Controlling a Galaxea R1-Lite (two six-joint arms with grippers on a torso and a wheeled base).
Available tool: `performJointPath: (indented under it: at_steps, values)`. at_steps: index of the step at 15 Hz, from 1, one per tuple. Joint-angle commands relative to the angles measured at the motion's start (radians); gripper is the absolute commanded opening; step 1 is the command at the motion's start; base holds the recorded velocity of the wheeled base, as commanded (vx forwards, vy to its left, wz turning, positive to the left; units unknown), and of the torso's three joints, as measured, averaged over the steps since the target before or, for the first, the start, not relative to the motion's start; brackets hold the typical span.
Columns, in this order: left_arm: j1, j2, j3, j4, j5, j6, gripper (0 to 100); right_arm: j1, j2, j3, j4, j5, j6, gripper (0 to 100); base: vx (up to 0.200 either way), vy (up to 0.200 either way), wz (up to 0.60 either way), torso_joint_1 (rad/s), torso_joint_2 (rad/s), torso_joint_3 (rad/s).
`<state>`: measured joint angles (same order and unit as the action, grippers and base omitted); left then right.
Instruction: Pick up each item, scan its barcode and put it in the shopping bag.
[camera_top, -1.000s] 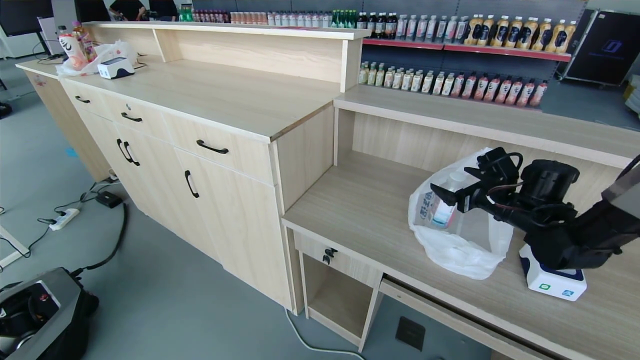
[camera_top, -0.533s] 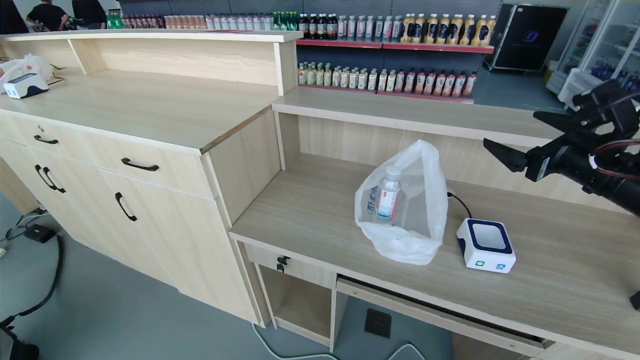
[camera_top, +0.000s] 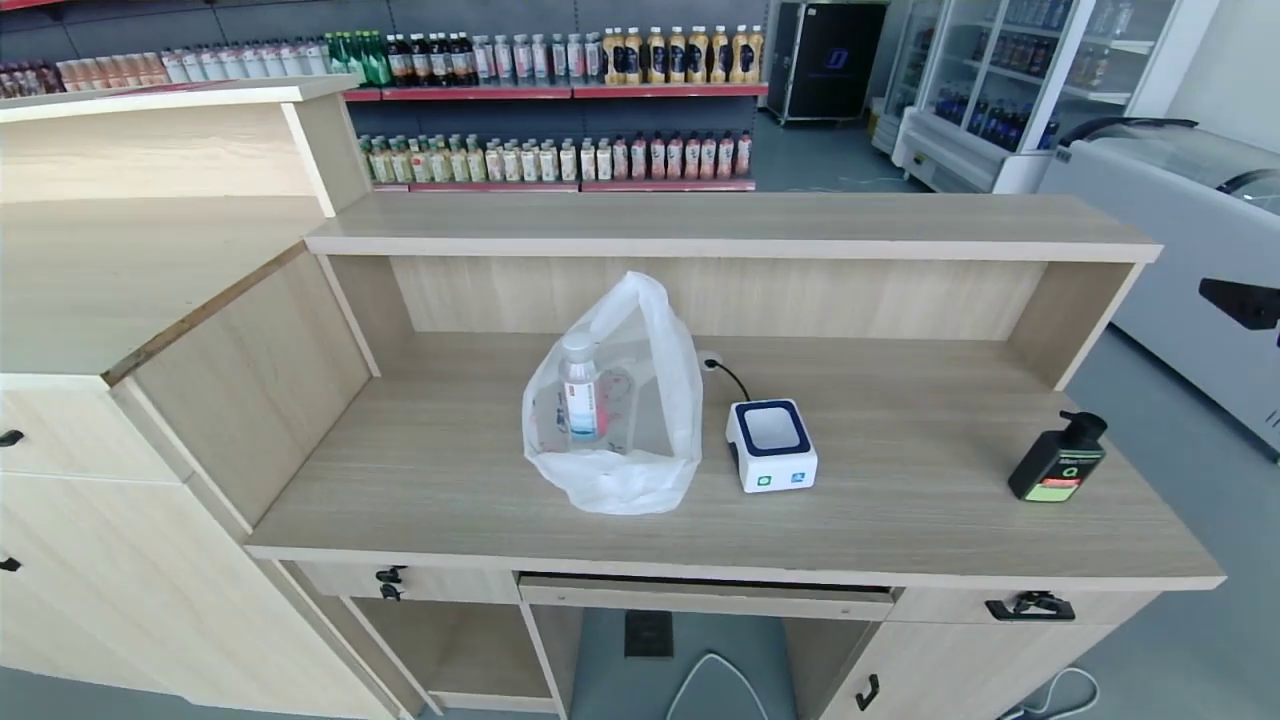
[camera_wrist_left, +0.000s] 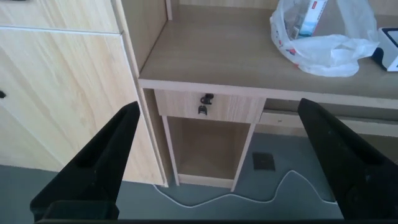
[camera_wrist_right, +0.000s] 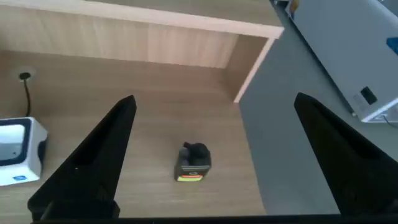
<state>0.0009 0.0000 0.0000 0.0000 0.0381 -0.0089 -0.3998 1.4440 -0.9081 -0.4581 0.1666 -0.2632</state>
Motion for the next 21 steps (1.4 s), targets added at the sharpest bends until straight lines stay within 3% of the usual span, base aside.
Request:
performJointPath:
  at_steps: [1, 3, 7, 11, 16, 21]
  values:
    - [0.001, 0.0, 0.0, 0.0, 0.0, 0.0, 100, -0.117, 0.093, 0.109, -0.083, 0.001, -0.021, 100, 0.0, 0.0, 0.0, 0.0, 0.0, 0.0]
    - [0.001, 0.0, 0.0, 0.0, 0.0, 0.0, 100, -0.198, 0.185, 0.163, -0.202, 0.016, -0.028, 100, 0.0, 0.0, 0.0, 0.0, 0.0, 0.0]
    - [0.001, 0.0, 0.0, 0.0, 0.0, 0.0, 100, -0.335, 0.269, 0.199, -0.22, 0.106, -0.059, 100, 0.0, 0.0, 0.0, 0.0, 0.0, 0.0]
    - [0.001, 0.0, 0.0, 0.0, 0.0, 0.0, 100, -0.416, 0.343, 0.199, -0.246, 0.209, -0.09, 100, 0.0, 0.0, 0.0, 0.0, 0.0, 0.0]
    - [0.001, 0.0, 0.0, 0.0, 0.0, 0.0, 100, -0.41, 0.477, 0.152, -0.327, 0.378, -0.111, 100, 0.0, 0.0, 0.0, 0.0, 0.0, 0.0]
    - [0.001, 0.0, 0.0, 0.0, 0.0, 0.0, 100, -0.347, 0.567, 0.094, -0.347, 0.409, -0.117, 100, 0.0, 0.0, 0.0, 0.0, 0.0, 0.0]
